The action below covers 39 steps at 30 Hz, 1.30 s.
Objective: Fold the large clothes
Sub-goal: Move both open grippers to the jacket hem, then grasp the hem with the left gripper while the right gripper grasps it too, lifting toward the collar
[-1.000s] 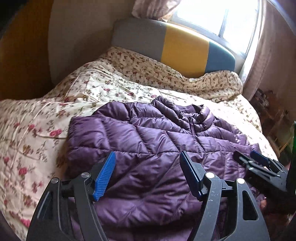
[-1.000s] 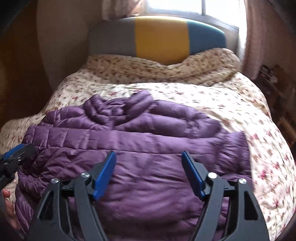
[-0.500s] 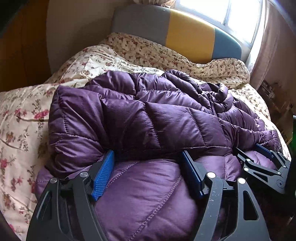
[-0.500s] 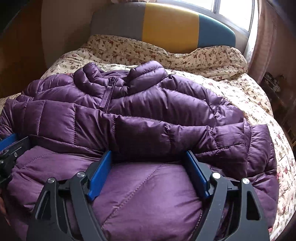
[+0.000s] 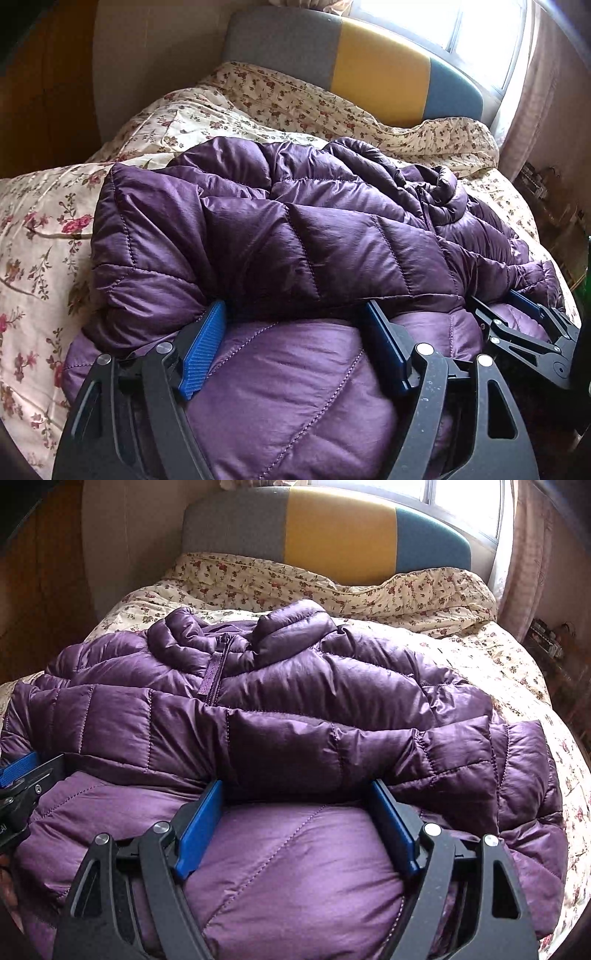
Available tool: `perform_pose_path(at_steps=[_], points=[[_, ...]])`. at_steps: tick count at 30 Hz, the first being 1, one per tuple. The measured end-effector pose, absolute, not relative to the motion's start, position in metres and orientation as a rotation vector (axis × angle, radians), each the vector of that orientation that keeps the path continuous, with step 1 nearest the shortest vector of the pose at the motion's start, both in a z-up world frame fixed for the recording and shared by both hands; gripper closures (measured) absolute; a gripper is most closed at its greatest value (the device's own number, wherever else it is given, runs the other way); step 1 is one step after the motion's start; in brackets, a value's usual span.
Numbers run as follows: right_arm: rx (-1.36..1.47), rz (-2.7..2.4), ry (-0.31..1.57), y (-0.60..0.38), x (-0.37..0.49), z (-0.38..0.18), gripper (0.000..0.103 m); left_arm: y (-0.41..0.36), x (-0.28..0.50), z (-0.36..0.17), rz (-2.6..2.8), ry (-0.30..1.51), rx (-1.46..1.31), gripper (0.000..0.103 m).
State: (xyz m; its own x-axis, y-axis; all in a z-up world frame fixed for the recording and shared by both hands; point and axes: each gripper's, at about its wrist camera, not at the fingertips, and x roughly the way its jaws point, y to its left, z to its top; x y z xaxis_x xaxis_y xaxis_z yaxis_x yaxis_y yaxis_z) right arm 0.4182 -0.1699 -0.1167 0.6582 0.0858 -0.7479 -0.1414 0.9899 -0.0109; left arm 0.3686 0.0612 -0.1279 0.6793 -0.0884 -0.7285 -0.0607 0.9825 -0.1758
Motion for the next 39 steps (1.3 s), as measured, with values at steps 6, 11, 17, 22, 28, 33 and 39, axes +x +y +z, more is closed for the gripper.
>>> perform_pose_path(at_steps=[6,11,17,22,28,33,39], points=[[-0.073,0.128,0.844,-0.17,0.419,-0.116,0.024,0.061,0.369,-0.128,-0.013,0.828,-0.189,0.027],[-0.057,0.142,0.853,-0.173,0.42,-0.114,0.023,0.063,0.361,-0.114,0.012,0.82,-0.176,0.026],[-0.052,0.171,0.874,-0.177,0.412,-0.094,0.005,0.058,0.306,-0.064,0.023,0.703,-0.12,0.026],[-0.027,0.198,0.862,-0.187,0.38,-0.074,0.003,0.058,0.259,-0.041,0.018,0.655,-0.124,0.025],[-0.028,0.207,0.909,-0.212,0.335,-0.068,0.002,0.068,0.212,-0.034,0.032,0.658,-0.15,0.025],[-0.035,0.166,0.971,-0.248,0.299,-0.077,0.002,0.08,0.176,-0.036,0.049,0.653,-0.146,0.025],[-0.019,0.121,1.029,-0.296,0.261,-0.085,0.002,0.089,0.143,-0.042,0.061,0.664,-0.149,0.025]])
